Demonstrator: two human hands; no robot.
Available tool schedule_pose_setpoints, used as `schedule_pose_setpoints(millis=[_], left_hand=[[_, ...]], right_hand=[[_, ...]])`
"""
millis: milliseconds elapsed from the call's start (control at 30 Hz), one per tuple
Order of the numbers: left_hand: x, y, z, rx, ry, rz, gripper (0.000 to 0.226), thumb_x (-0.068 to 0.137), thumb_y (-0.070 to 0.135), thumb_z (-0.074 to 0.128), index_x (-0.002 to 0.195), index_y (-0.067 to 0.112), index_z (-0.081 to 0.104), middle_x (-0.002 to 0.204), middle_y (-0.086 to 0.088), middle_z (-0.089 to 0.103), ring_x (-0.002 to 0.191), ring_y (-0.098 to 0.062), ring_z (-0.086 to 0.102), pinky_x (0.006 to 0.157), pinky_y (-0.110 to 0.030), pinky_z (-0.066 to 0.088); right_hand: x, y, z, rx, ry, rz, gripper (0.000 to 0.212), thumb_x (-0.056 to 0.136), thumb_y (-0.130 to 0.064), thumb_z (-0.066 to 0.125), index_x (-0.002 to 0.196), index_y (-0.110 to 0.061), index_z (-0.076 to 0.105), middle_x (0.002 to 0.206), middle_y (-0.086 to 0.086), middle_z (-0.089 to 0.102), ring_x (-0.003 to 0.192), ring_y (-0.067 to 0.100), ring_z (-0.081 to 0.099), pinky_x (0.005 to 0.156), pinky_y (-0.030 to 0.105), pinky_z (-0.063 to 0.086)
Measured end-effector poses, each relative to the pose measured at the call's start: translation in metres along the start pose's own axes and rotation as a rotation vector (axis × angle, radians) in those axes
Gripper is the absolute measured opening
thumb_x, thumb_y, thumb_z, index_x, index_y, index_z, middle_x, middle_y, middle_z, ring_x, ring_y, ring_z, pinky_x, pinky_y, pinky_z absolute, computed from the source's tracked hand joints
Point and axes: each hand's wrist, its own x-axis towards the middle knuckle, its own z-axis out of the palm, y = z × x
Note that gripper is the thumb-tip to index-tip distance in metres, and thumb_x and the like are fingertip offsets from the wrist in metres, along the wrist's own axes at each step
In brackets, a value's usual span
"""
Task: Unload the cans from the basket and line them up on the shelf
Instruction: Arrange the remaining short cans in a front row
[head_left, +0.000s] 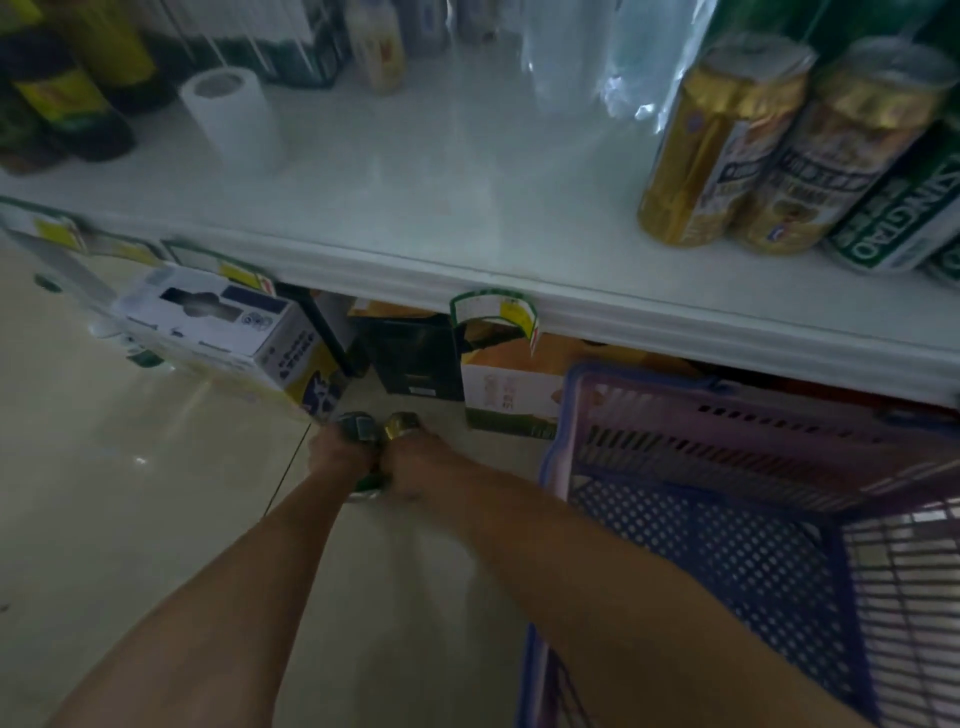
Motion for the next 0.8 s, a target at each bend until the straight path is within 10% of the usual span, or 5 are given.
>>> schedule_pose_setpoints(millis=[267,433,633,800], left_hand=[[-0.025,0.013,-0.038,-0.219,-0.116,0.02,0.031,0.078,0.01,0.076,0.101,-0.007,0.064,0.103,-0.027,0.067,0.1,-0.04,0.068,0.082,-0.046,0.057],[-0.06,0.03,-0.086,-0.045,-0.218,0.103,0.037,0.065,0.021,0.09,0.086,0.007,0.062,0.096,-0.02,0.067,0.084,-0.034,0.066,0.068,-0.041,0.059],[-0.123,0.066,-0.139,0.157,-0.439,0.236,0.073,0.033,0.05,0.091,0.096,0.026,0.062,0.092,-0.004,0.072,0.08,-0.022,0.072,0.061,-0.035,0.062],[-0.154,0.11,-0.16,-0.021,-0.656,0.431,0.094,0.023,0.062,0.097,0.11,0.034,0.07,0.111,0.005,0.076,0.099,-0.024,0.074,0.082,-0.042,0.062]], right_hand=[[-0.083,0.008,-0.039,0.223,0.272,-0.078,0.029,0.103,-0.015,0.05,0.126,-0.007,0.066,0.13,0.019,0.063,0.114,0.036,0.063,0.093,0.039,0.054],[-0.189,0.034,-0.072,0.219,0.357,-0.348,0.026,0.102,-0.021,0.058,0.126,-0.025,0.065,0.112,0.01,0.069,0.084,0.022,0.061,0.054,0.027,0.041],[-0.312,0.1,-0.099,0.505,0.504,-0.448,0.03,0.1,-0.034,0.065,0.123,-0.052,0.056,0.115,-0.019,0.064,0.094,-0.005,0.063,0.073,0.015,0.052],[-0.383,0.175,-0.089,0.941,0.661,-0.437,0.094,0.085,-0.023,0.085,0.154,-0.054,0.027,0.13,-0.009,0.065,0.115,0.019,0.071,0.089,0.04,0.062]])
